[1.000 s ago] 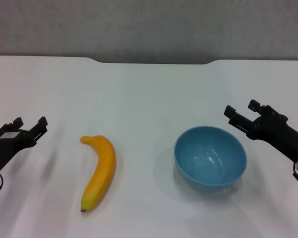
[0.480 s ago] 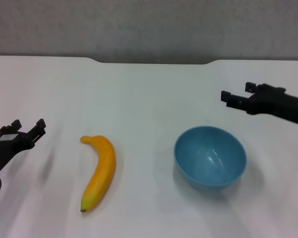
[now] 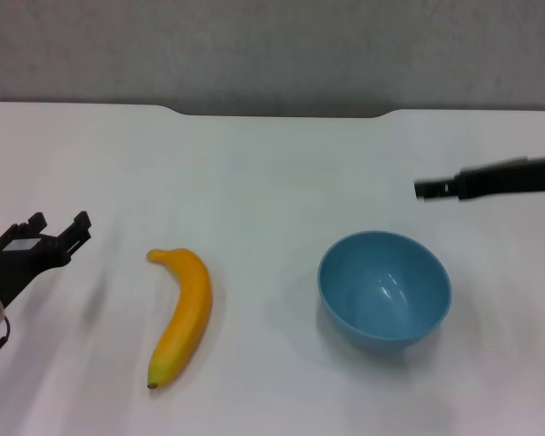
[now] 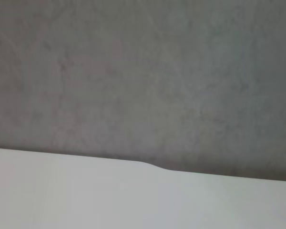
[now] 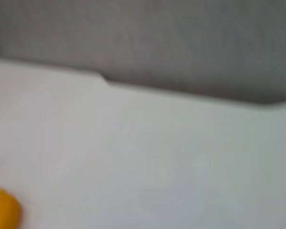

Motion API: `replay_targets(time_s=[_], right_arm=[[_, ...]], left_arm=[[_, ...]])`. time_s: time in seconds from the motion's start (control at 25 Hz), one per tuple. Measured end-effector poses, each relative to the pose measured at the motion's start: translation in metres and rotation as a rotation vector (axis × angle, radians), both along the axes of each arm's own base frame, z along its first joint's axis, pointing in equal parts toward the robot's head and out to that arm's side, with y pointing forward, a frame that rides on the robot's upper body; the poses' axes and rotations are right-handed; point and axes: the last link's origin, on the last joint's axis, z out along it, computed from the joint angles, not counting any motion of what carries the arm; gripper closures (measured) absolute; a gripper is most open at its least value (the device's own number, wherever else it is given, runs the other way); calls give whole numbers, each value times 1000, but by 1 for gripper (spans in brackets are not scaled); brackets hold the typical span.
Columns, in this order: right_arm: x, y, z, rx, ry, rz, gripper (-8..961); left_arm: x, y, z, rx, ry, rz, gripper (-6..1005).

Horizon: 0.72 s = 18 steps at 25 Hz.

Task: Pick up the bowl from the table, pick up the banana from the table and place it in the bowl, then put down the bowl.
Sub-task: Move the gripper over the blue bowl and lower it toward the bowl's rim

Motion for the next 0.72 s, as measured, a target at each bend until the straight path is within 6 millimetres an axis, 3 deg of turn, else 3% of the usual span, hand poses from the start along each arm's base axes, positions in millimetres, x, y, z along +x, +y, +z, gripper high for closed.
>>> replay_targets(time_s=[0.28,0.72], right_arm=[[3,13,-25,-150,-143,-90,96],[12,2,-53,-262,-174,-140,100]], left_arm=[[4,3,-1,-2,-1,-10,261],[4,4,-1,0,-1,-11,262]])
